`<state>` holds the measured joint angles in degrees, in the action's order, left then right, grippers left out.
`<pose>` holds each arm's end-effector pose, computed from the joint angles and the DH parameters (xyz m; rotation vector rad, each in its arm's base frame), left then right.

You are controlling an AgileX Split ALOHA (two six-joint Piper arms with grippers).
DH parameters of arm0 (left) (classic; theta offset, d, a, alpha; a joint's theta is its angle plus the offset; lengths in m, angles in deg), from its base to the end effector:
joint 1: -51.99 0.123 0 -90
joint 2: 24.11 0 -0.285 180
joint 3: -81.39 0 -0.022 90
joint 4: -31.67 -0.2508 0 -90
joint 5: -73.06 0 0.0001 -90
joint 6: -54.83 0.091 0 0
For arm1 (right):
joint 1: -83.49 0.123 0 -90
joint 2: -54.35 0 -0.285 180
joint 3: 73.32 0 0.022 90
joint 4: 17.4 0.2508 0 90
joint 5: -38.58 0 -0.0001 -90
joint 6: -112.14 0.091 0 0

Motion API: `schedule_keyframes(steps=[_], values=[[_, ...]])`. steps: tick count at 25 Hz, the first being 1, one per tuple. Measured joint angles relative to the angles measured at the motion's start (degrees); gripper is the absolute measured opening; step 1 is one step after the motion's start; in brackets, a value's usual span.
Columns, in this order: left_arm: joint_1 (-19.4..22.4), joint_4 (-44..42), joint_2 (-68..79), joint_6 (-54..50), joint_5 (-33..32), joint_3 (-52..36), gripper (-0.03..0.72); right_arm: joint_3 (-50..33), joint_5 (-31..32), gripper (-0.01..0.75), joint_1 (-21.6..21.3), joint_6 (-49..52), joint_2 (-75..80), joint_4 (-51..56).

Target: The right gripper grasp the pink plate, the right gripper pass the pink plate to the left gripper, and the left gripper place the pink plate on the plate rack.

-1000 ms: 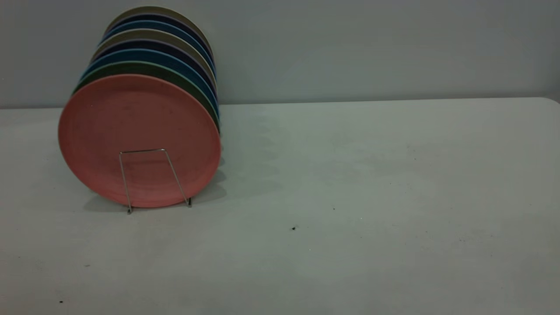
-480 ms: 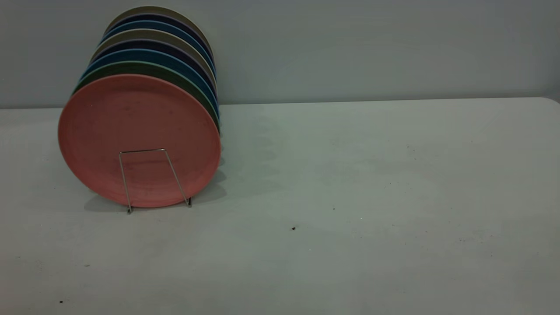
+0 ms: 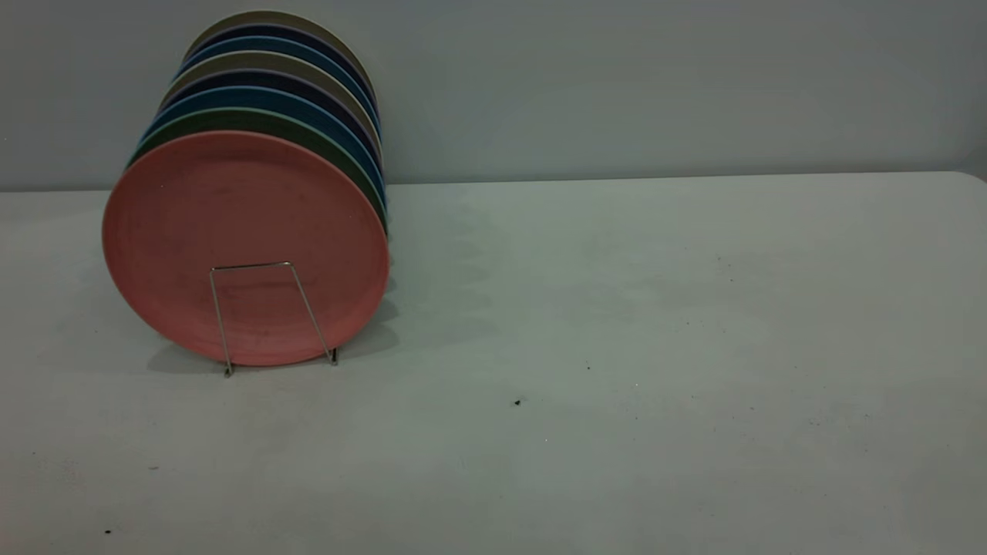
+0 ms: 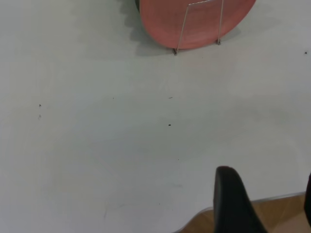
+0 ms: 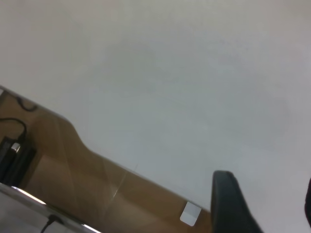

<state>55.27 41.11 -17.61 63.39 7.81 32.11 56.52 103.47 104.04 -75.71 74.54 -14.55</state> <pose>-0.0101 -0.0142 0.2684 0.1132 2.0984 -0.0750 0.0222 0.0127 0.2618 -0.5773 2.2939 0.1709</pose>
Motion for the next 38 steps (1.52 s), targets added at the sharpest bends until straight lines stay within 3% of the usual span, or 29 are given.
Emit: schedule_keyframes(steps=[3, 9, 12, 38], values=[[0.00, 0.00, 0.00, 0.00, 0.00, 0.00, 0.392, 0.00, -0.05, 0.389, -2.69, 0.00, -1.90, 0.37], [-1.42, 0.02, 0.00, 0.06, 0.00, 0.00, 0.392, 0.00, 0.00, 0.388, -15.03, 0.00, -11.13, 0.59], [-2.36, 0.07, 0.00, 0.06, 0.00, 0.00, 0.392, 0.00, 0.11, 0.388, -17.65, 0.00, -13.37, 0.59], [-2.49, 0.07, 0.00, 0.06, 0.05, 0.00, 0.392, 0.00, 0.17, 0.388, -17.84, 0.00, -13.48, 0.65]])
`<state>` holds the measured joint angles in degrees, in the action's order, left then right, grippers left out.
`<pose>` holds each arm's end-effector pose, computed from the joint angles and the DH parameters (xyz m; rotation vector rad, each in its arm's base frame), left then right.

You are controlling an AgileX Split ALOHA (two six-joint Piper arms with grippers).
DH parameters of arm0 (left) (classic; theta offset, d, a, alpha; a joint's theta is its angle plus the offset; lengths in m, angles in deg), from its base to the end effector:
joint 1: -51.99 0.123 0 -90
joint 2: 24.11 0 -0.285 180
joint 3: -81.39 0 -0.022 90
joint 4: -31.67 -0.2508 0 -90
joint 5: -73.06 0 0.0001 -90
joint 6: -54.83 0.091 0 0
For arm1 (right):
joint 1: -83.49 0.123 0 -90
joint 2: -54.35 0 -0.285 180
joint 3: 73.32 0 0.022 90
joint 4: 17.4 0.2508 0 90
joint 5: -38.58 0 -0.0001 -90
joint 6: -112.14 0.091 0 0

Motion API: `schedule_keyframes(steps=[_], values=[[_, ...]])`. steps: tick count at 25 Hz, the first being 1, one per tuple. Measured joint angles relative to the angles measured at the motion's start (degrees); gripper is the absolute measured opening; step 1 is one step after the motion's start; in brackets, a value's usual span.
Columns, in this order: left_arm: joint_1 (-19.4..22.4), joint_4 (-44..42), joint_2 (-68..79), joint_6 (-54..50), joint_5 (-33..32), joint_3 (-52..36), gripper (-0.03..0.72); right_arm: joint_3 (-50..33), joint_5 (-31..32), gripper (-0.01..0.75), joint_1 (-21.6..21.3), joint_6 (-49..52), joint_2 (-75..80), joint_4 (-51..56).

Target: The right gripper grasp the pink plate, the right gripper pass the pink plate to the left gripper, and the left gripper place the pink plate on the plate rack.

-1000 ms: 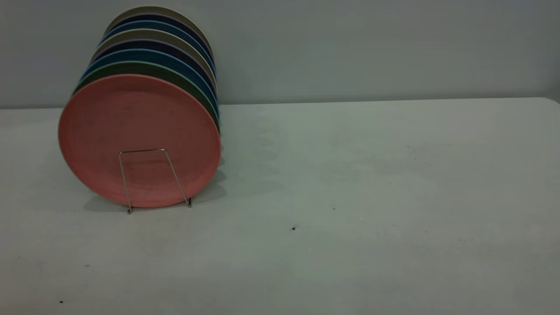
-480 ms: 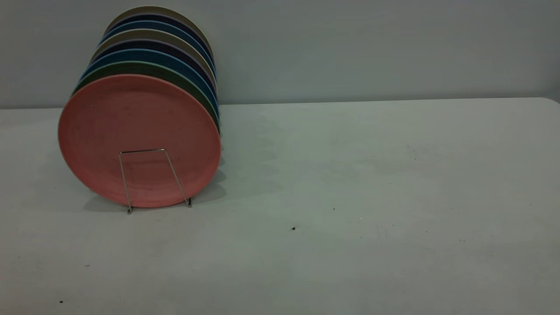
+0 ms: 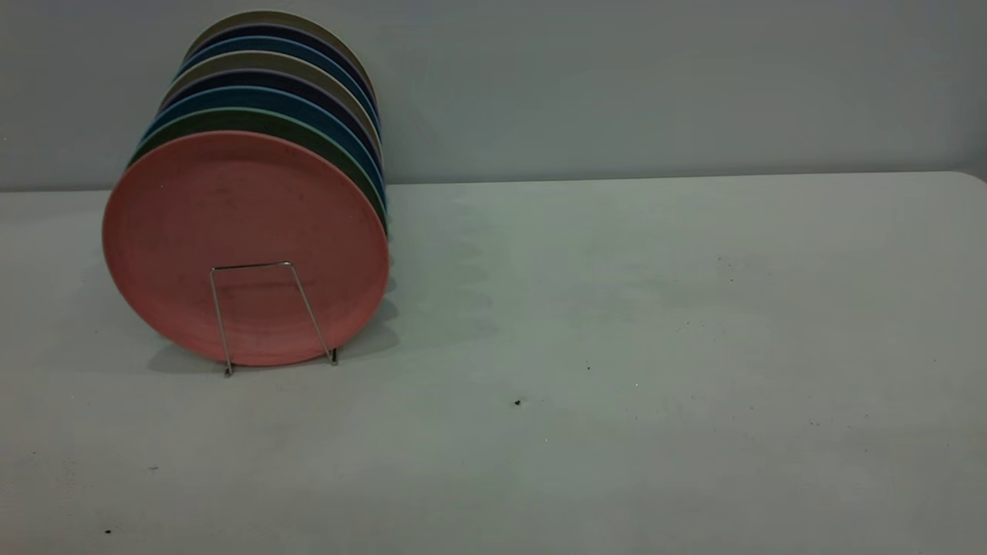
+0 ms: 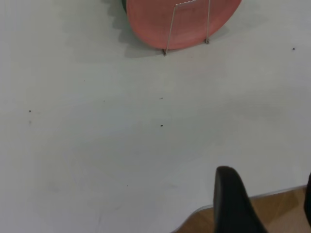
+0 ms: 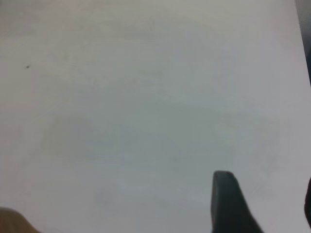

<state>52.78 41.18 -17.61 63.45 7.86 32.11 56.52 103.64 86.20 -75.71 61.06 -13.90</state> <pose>-0.0106 -0.0138 0.2685 0.1599 2.0951 -0.1019 -0.0082 0.0047 0.2637 -0.2010 2.1170 0.0211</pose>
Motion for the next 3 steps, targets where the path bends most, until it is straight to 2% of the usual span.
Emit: schedule_keyframes(steps=[3], values=[[0.00, 0.00, 0.00, 0.05, 0.00, 0.00, 0.392, 0.00, 0.00, 0.388, 0.00, 0.00, 0.00, 0.00]])
